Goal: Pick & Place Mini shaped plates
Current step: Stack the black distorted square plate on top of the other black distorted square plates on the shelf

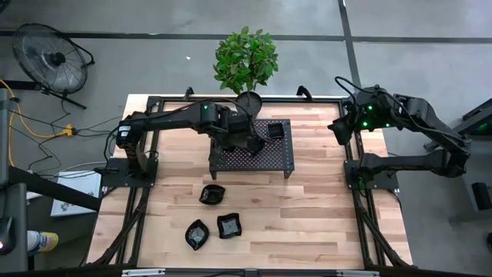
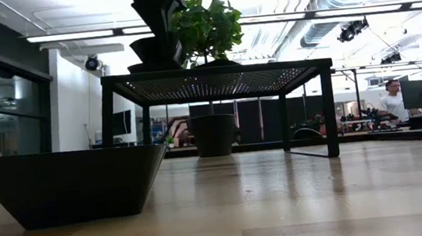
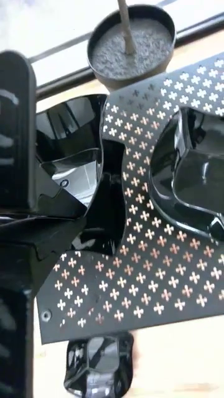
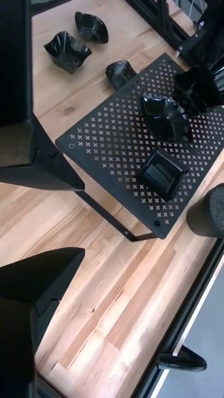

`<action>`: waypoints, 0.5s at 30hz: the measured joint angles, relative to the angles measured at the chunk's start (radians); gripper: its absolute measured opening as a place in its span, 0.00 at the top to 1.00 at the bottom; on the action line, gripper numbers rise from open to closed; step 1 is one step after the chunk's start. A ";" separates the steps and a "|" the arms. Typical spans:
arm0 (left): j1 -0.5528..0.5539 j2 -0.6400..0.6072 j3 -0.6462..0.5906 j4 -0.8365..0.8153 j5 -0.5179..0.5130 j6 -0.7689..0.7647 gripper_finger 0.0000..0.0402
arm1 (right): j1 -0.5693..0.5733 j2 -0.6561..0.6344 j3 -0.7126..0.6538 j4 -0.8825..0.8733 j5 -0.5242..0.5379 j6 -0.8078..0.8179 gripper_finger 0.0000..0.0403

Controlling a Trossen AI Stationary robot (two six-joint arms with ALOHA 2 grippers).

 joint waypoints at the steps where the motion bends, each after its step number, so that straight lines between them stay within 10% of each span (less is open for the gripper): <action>1: 0.000 0.000 0.000 -0.001 0.003 0.002 1.00 | 0.000 0.000 0.000 0.000 0.000 -0.002 0.62; 15: -0.002 0.000 0.000 -0.001 0.046 0.028 1.00 | 0.000 0.000 0.000 0.000 0.000 -0.008 0.62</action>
